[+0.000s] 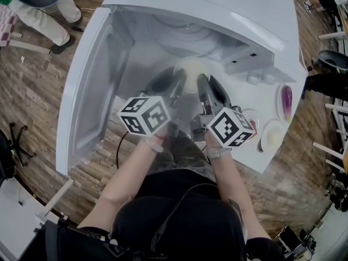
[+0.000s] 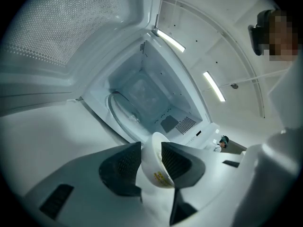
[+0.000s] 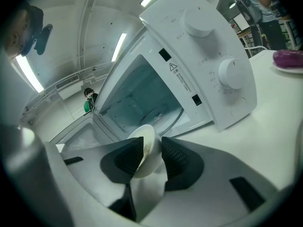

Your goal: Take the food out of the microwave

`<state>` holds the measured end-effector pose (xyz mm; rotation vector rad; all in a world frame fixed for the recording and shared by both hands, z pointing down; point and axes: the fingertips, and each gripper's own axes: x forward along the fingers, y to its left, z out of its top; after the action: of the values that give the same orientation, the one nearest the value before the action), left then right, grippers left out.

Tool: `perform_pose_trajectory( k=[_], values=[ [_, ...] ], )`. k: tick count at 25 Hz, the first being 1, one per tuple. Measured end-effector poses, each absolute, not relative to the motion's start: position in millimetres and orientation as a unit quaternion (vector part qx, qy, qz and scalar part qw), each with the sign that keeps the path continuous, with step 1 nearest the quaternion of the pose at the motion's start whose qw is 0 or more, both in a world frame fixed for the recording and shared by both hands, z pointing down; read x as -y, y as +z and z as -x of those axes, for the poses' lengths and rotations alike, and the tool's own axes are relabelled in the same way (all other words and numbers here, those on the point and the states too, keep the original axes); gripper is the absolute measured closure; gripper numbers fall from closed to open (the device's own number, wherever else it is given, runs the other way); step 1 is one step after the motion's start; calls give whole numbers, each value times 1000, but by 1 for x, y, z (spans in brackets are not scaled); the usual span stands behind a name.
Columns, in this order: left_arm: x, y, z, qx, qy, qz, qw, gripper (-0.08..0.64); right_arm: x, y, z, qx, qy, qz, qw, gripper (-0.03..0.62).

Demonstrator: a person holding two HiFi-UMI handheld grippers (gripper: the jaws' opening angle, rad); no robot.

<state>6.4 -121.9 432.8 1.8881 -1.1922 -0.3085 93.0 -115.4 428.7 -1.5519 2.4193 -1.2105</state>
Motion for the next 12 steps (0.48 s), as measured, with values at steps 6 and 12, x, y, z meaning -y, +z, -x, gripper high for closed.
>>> perform_pose_trajectory(
  k=[6,12],
  values=[
    [113,438,-2,477,-107,-758,433,419,107,432,-87,-773,-394,498,9,459],
    [101,443,1,469,-93,-760,440,419,95,435,-84,-768,-395,504,6,460]
  ],
)
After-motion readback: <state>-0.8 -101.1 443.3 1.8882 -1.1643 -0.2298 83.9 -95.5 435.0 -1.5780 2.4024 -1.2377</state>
